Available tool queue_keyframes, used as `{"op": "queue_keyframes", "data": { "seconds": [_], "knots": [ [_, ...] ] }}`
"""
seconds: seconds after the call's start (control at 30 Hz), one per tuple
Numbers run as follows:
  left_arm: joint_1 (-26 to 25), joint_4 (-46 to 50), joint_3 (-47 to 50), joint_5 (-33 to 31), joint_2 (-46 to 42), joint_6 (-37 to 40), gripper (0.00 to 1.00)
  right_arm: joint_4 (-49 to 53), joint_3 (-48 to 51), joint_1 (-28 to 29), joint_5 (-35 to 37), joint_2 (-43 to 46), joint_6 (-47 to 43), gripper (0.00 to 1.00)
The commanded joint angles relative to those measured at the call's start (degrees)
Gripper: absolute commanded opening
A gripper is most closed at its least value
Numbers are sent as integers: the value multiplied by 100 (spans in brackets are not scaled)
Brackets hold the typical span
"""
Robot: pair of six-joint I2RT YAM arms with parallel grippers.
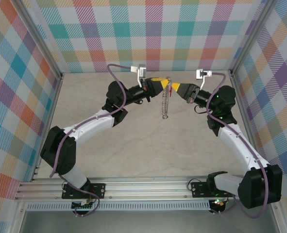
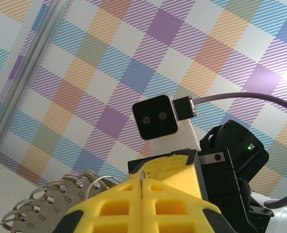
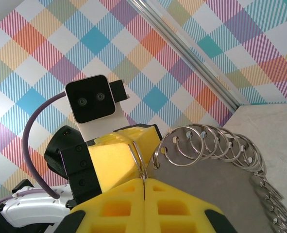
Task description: Put the keys on the keyring
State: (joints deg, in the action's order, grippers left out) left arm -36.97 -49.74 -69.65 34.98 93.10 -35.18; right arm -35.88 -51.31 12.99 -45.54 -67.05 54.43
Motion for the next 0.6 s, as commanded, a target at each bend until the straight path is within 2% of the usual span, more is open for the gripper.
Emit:
{"op": "queue_keyframes", "data": {
  "seconds": [0.0, 0.3, 0.33, 0.43, 0.47, 0.57],
  "knots": [
    [42, -421, -215, -35, 33, -66, 0, -103, 98, 97, -59, 46, -73, 0],
    [42, -424, -232, -70, 54, -78, 0, 287, 191, 160, -98, 173, -223, 0],
    [41, -423, -229, -75, 51, -77, 0, 426, 183, 160, -92, 231, -304, 4],
    [41, -405, -250, -79, 59, -99, 0, 1113, 152, 142, 47, 532, -733, 30],
    [41, -399, -251, -79, 59, -103, 0, 1283, 125, 127, 84, 621, -838, 36],
    [41, -337, -251, -97, 57, -112, 0, 1662, 14, 21, 178, 847, -1028, 42]
  ]
}}
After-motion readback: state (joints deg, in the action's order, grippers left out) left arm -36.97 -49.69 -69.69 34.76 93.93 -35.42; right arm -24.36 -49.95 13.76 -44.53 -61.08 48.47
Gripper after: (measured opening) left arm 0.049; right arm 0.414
